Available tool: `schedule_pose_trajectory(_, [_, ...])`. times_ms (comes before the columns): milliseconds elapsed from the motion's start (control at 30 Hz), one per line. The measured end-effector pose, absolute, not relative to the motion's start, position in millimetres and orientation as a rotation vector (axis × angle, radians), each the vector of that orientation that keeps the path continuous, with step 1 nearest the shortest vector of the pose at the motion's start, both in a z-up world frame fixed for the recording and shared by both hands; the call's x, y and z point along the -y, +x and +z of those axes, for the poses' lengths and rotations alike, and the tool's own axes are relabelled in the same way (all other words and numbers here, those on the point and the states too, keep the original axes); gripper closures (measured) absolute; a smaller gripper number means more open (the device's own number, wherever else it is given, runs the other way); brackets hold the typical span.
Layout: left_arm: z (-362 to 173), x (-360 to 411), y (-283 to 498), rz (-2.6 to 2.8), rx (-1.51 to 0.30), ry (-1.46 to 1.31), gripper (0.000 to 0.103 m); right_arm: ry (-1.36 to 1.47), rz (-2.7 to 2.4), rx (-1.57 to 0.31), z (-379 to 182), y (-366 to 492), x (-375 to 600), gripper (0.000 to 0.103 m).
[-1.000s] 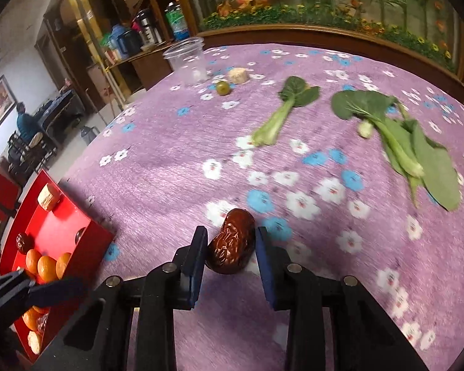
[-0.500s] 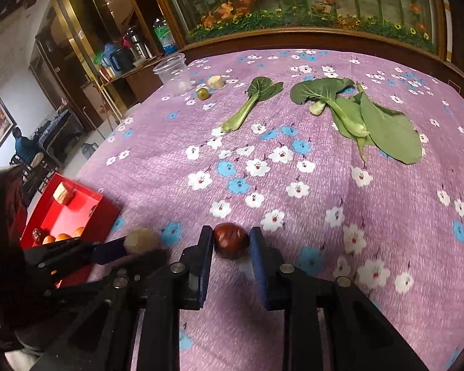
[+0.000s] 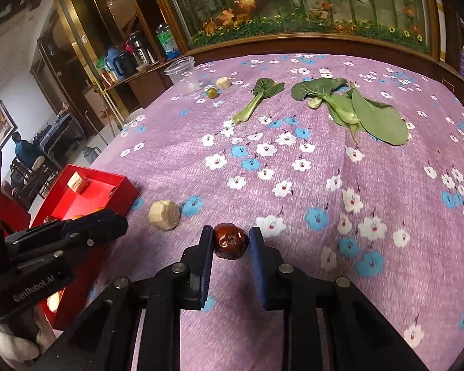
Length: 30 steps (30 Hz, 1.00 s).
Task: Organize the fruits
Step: 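Grasp a rice cake piece with the left gripper while the right holds the date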
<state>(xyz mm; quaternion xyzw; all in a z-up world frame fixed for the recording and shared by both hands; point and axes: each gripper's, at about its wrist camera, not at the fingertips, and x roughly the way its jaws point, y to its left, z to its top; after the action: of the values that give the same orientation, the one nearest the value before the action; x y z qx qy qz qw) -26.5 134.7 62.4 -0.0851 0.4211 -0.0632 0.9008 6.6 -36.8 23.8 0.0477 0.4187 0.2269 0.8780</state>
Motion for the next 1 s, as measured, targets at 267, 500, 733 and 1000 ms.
schedule_pose_trajectory(267, [83,-166,-61,-0.097,-0.801,-0.219,0.08,0.091,0.525,-0.842,44,-18,18,0.078])
schedule_pose_trajectory(500, [88,-192,-67,-0.07,-0.802,-0.271,0.072,0.075,0.539,-0.829,50,-27,-1,0.078])
schedule_pose_trajectory(733, [71,-141,-27,-0.177,-0.855,-0.19,0.043,0.092,0.502,-0.841,42,-34,15,0.078])
schedule_pose_trajectory(1000, [33,-112,21,-0.134,-0.95,-0.098,0.043,0.157,0.488,-0.876,28,-28,41,0.078])
